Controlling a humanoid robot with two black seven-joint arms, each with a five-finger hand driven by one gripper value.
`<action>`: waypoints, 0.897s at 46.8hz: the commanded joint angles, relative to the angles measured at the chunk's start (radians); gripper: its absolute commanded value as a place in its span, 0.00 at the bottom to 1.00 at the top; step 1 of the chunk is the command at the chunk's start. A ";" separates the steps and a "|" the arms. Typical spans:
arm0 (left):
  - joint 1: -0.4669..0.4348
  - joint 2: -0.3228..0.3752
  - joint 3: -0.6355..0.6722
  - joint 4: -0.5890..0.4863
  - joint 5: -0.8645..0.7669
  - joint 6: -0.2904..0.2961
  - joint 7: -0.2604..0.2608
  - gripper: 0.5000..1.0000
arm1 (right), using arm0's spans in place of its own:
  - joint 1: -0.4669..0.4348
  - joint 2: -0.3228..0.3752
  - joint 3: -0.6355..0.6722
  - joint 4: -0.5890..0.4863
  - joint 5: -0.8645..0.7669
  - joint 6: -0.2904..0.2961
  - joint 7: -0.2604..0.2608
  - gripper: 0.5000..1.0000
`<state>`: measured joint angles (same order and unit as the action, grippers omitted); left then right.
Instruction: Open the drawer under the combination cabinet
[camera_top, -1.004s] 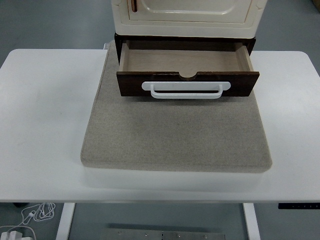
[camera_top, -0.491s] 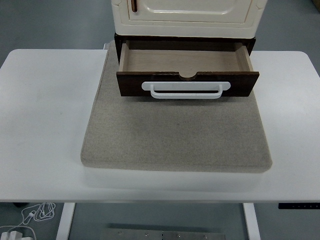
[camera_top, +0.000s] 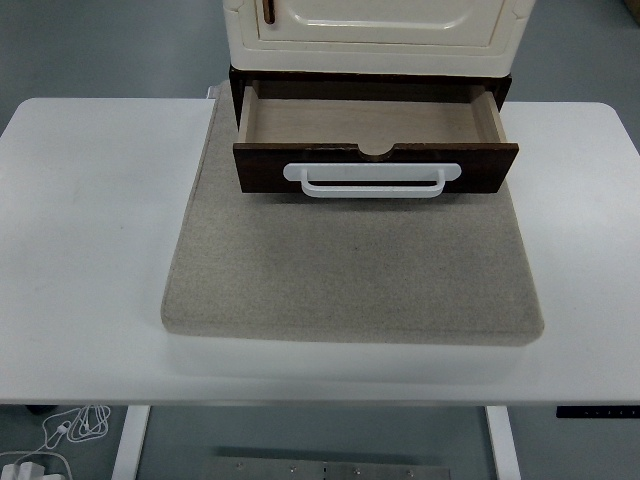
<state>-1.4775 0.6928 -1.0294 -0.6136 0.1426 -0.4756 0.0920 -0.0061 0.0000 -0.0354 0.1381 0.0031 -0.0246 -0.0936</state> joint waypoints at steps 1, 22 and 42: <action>0.020 -0.016 0.000 0.061 -0.002 0.000 -0.020 1.00 | 0.000 0.000 -0.004 0.000 0.001 0.002 0.000 0.86; 0.155 -0.183 0.000 0.204 -0.227 0.218 -0.011 1.00 | 0.001 0.000 -0.001 0.000 -0.005 0.002 0.000 0.86; 0.321 -0.257 -0.003 0.201 -0.420 0.312 0.005 1.00 | -0.002 0.000 -0.003 0.000 0.000 0.000 0.000 0.86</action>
<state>-1.1894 0.4467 -1.0332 -0.4110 -0.2626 -0.1541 0.0936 -0.0061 0.0000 -0.0400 0.1380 0.0020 -0.0244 -0.0936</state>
